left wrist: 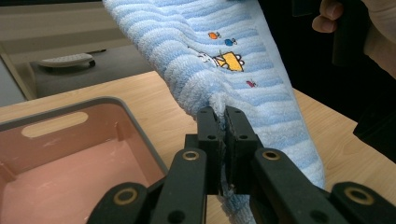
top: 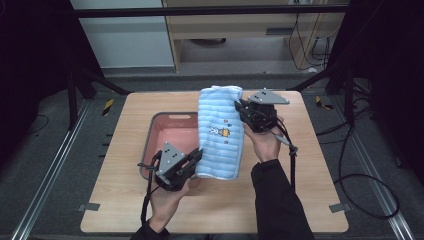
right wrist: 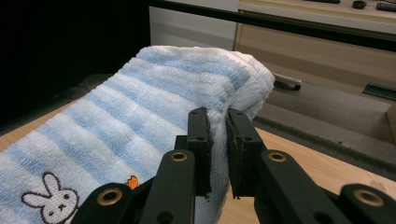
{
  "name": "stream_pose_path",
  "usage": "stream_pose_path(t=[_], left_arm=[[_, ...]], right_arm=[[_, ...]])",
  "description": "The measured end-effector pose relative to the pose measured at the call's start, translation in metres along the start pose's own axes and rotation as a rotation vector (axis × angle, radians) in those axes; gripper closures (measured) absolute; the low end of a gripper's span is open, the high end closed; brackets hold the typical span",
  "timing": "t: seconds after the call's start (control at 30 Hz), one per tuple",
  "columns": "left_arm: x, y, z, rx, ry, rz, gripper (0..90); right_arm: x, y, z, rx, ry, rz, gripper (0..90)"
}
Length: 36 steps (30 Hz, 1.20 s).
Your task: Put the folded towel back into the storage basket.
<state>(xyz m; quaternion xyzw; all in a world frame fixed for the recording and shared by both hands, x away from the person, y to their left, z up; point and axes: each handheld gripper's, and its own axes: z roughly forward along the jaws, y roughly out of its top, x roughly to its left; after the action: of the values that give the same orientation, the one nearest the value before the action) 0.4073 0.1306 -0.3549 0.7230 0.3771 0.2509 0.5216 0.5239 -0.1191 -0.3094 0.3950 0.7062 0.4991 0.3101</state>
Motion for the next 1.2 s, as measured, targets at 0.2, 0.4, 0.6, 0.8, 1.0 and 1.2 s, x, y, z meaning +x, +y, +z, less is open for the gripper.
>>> stream_pose_path(t=[0.2,0.4,0.6,0.8,1.0,1.2], left_arm=[[0.012,0.000,-0.008,-0.013,0.022,-0.022,86.0],[0.024,0.000,-0.015,-0.022,0.045,-0.028,86.0],[0.034,-0.001,-0.020,-0.024,0.066,-0.039,86.0],[0.044,-0.003,-0.022,-0.017,0.084,-0.048,86.0],[0.055,-0.005,-0.024,-0.012,0.103,-0.054,86.0],[0.065,-0.007,-0.028,-0.007,0.120,-0.064,86.0]], right_arm=[[0.012,0.007,0.014,-0.001,0.018,-0.009,81.0],[0.023,0.015,0.027,0.001,0.032,-0.026,81.0],[0.032,0.019,0.040,-0.005,0.051,-0.024,81.0],[0.040,0.021,0.053,-0.001,0.066,-0.023,81.0],[0.046,0.022,0.065,0.003,0.079,-0.024,80.9],[0.053,0.024,0.077,0.000,0.095,-0.015,80.9]])
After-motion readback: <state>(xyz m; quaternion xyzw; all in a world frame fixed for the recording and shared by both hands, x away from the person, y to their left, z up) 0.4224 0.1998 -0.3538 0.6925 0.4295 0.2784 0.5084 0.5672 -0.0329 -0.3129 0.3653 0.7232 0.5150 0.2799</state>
